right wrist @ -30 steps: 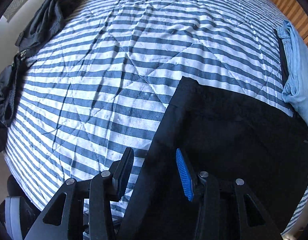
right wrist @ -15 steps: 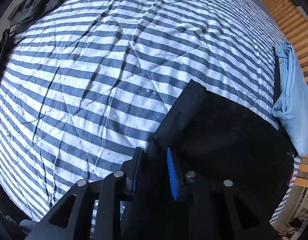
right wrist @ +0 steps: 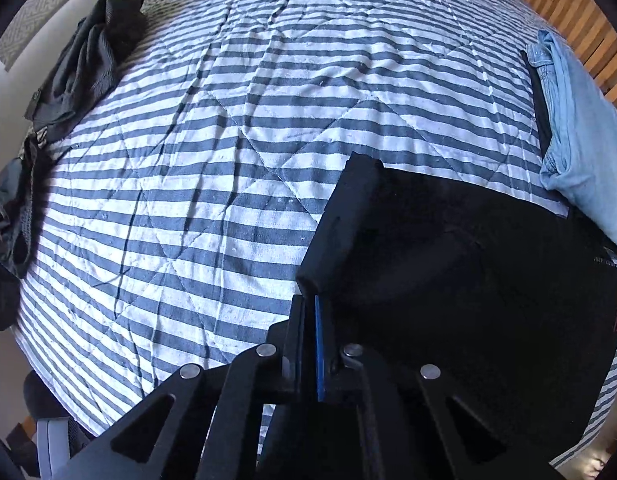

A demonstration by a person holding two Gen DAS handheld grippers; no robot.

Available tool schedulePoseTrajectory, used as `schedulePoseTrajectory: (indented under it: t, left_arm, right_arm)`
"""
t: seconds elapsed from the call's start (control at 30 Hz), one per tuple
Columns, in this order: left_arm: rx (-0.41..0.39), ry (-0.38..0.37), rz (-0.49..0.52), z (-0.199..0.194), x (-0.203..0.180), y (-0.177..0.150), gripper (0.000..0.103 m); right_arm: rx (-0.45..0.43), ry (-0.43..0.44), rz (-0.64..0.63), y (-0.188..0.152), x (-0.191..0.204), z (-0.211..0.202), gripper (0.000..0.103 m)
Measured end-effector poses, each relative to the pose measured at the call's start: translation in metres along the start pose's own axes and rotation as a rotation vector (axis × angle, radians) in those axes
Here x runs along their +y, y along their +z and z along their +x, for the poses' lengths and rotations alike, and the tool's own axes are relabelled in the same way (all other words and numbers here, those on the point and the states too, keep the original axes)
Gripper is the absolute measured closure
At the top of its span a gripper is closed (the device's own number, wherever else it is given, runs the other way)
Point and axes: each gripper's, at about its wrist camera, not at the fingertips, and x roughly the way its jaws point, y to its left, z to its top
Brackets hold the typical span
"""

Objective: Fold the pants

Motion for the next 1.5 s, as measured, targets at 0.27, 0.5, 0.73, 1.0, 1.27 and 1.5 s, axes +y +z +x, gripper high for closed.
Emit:
schedulePoseTrajectory:
  t: [0.27,0.5,0.73,1.0,1.27,1.5]
  left_arm:
    - [-0.139,0.081,0.032,-0.094,0.010,-0.019,0.096]
    - [-0.202,0.211,0.005,-0.190,0.054,-0.030,0.096]
    - [-0.245,0.171,0.124,-0.162,0.006,0.006,0.096]
    - [-0.167,0.079,0.313,-0.080,-0.085,0.034,0.096]
    - [0.043,0.037,0.371,0.052,-0.118,0.029,0.096]
    - [0.115,0.039,0.331,0.112,-0.115,0.032,0.096]
  right_arm:
    - [-0.086,0.150,0.001,0.025,0.049,-0.037,0.100]
    - [-0.115,0.358,-0.055,0.036,0.122,-0.024,0.100]
    - [-0.143,0.505,-0.033,0.028,0.101,-0.057,0.100]
    - [-0.283,0.508,0.104,0.000,-0.029,-0.121,0.100]
    - [-0.309,0.334,0.287,-0.045,-0.166,-0.101,0.103]
    - [-0.249,0.338,0.423,-0.061,-0.249,-0.046,0.099]
